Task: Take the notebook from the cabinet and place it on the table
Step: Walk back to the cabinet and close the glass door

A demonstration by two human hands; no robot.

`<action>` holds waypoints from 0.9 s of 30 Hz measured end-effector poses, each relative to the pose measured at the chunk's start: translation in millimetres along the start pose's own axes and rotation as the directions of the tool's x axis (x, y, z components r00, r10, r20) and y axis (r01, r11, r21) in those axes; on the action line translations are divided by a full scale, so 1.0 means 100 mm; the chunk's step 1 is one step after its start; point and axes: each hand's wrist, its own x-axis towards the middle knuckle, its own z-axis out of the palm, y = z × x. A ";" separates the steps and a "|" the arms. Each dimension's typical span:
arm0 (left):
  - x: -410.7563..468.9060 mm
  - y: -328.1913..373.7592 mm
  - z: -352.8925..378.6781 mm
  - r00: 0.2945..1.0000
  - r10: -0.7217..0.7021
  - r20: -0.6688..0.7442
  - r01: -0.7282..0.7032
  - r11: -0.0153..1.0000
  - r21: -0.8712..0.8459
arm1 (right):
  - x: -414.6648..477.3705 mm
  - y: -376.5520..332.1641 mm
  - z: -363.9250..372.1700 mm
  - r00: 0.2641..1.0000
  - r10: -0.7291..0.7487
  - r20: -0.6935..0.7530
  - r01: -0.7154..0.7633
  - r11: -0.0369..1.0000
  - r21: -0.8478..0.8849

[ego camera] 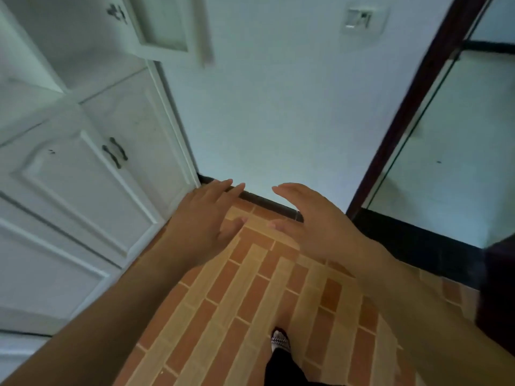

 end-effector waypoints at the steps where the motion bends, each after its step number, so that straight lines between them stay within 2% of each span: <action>1: 0.10 -0.11 -0.04 1.000 -0.030 -0.006 0.030 1.000 0.002 | 0.21 0.00 -0.02 1.000 -0.027 0.005 0.027 1.000 0.007; 10: 0.83 -0.94 -0.51 0.956 -0.230 -0.184 0.244 0.968 0.053 | 1.78 -0.25 -0.25 0.953 -0.304 -0.003 0.303 0.951 0.064; 16: 1.05 -1.48 -0.82 0.894 -0.365 -0.259 0.396 0.915 0.078 | 2.67 -0.56 -0.26 0.920 -0.392 0.019 0.389 0.917 0.083; 22: 1.50 -2.23 -1.01 0.888 -0.360 -0.286 0.404 0.908 0.109 | 3.60 -0.79 -0.26 0.900 -0.436 -0.019 0.436 0.896 0.083; 27: 2.10 -2.89 -1.31 0.897 -0.294 -0.331 0.352 0.927 0.130 | 4.40 -1.00 -0.37 0.898 -0.433 -0.081 0.438 0.897 0.051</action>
